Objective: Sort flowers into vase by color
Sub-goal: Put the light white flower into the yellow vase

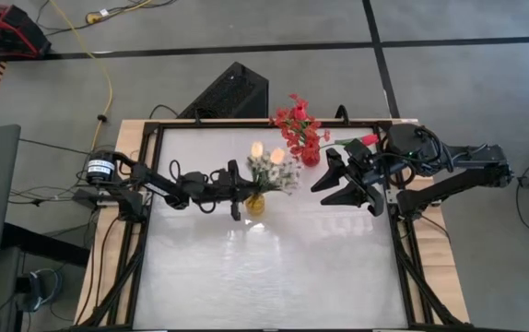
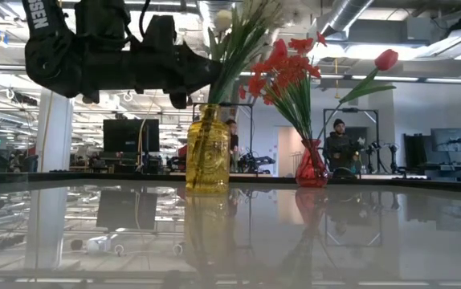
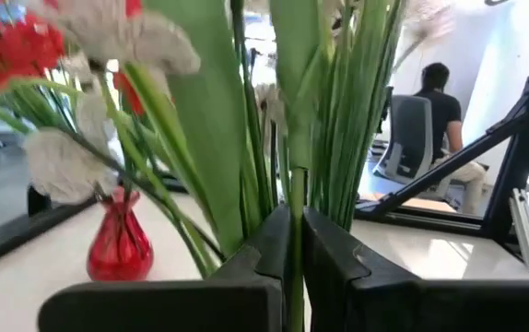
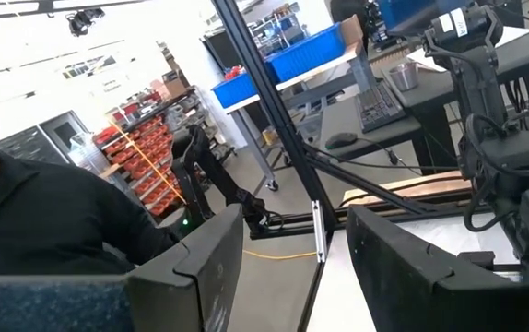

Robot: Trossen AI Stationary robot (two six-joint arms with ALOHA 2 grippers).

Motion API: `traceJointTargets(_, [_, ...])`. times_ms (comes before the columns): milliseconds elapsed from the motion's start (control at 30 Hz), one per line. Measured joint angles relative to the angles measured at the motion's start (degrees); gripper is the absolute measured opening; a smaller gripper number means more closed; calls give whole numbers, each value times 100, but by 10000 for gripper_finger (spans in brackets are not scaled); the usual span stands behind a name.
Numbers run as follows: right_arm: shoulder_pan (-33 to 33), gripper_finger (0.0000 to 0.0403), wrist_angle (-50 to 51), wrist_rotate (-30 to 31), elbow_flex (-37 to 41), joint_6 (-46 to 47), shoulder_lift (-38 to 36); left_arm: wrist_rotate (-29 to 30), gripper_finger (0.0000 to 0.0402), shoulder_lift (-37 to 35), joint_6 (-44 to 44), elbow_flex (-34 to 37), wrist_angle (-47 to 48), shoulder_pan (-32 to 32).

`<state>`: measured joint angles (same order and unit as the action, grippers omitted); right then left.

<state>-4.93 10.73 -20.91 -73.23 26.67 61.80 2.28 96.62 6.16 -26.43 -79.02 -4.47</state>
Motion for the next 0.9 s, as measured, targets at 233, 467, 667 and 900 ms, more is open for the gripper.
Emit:
traceJointTargets(233, [70,221,-4,-2,0,-8,0,-36,51,0,263,-7,177,-2])
traceJointTargets(467, [68,221,-3,-4,0,-10,0,-189,99,-20,417,-7,205,-2])
traceJointTargets(667, [68,221,-1,-4,0,-17,0,-157,131,-512,215,77,676,-21])
traceJointTargets(900, [149,221,11,-3,0,-46,2,-159,139,-1728,105,80,2873,-156])
